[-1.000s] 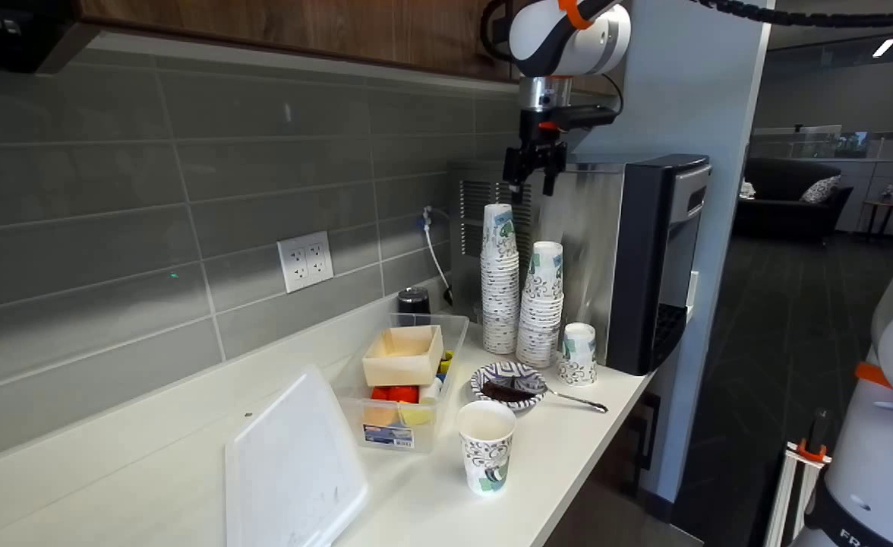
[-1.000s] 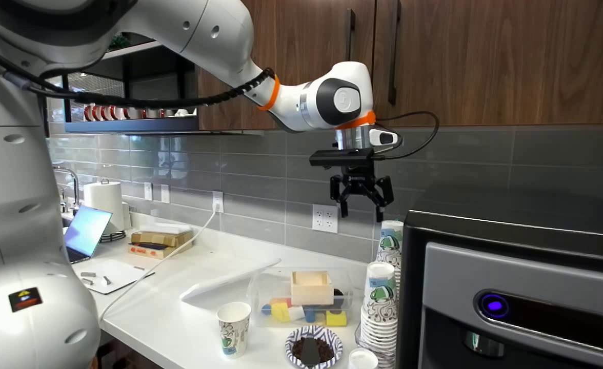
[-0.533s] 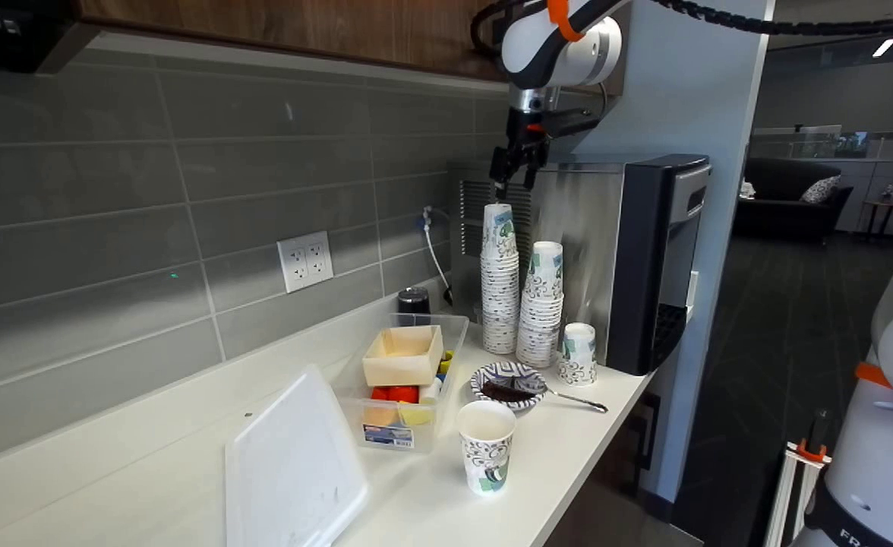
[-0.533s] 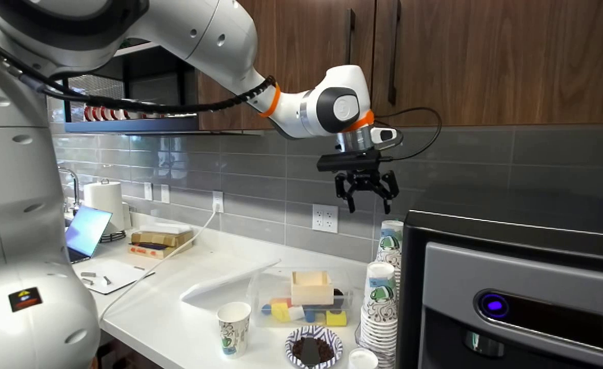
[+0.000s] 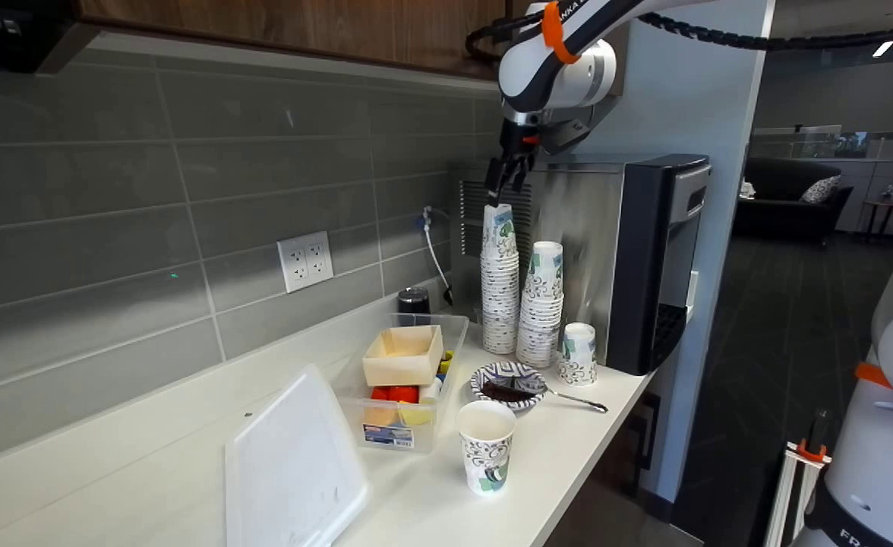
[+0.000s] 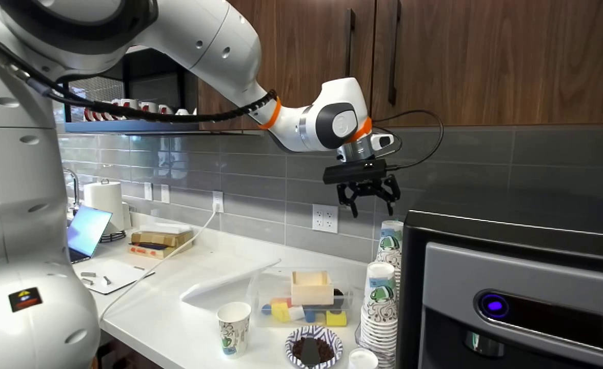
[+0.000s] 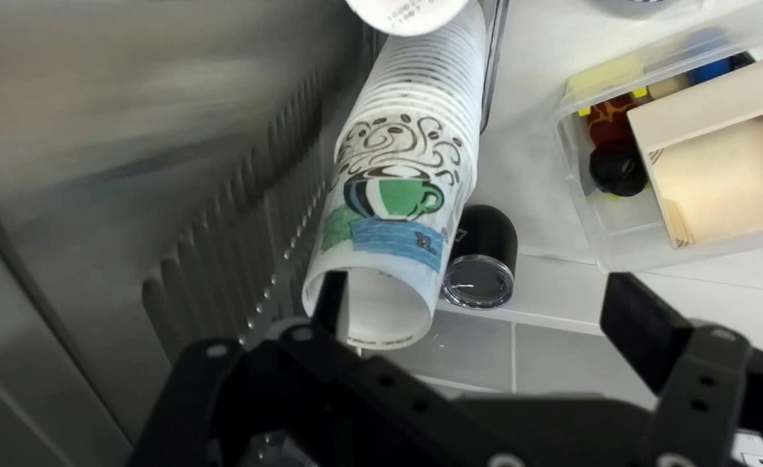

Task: Take two cups off of the biggest stack and put them on the small stack on the right

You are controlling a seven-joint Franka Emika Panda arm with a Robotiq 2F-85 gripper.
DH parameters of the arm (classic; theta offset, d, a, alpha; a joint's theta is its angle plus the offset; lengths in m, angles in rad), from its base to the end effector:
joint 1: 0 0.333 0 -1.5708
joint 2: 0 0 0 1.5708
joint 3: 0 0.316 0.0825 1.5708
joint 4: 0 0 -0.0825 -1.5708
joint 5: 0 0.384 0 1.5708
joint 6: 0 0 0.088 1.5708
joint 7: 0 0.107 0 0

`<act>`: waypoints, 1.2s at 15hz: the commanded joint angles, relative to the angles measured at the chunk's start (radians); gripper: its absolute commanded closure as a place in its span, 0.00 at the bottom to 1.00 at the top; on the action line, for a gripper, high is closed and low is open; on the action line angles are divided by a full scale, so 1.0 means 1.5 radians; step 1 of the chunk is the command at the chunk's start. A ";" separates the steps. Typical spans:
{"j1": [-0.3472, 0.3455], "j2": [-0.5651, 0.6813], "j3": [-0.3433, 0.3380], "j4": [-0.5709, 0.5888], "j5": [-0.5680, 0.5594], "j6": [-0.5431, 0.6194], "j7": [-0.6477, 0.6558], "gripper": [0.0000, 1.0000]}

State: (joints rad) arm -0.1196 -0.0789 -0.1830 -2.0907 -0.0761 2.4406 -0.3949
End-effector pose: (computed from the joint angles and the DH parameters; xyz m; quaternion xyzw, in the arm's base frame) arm 0.5382 -0.1704 0.5037 0.9747 0.0670 0.1915 0.0942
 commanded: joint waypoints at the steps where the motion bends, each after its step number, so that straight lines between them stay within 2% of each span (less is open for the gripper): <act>1: -0.002 0.021 0.002 0.003 0.015 0.048 -0.039 0.00; 11: -0.006 0.080 0.007 0.022 0.079 0.095 -0.128 0.00; 18: -0.012 0.103 0.016 0.040 0.092 0.104 -0.148 0.00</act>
State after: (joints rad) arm -0.1212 0.0303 -0.1747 -2.0820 0.0239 2.5883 -0.5780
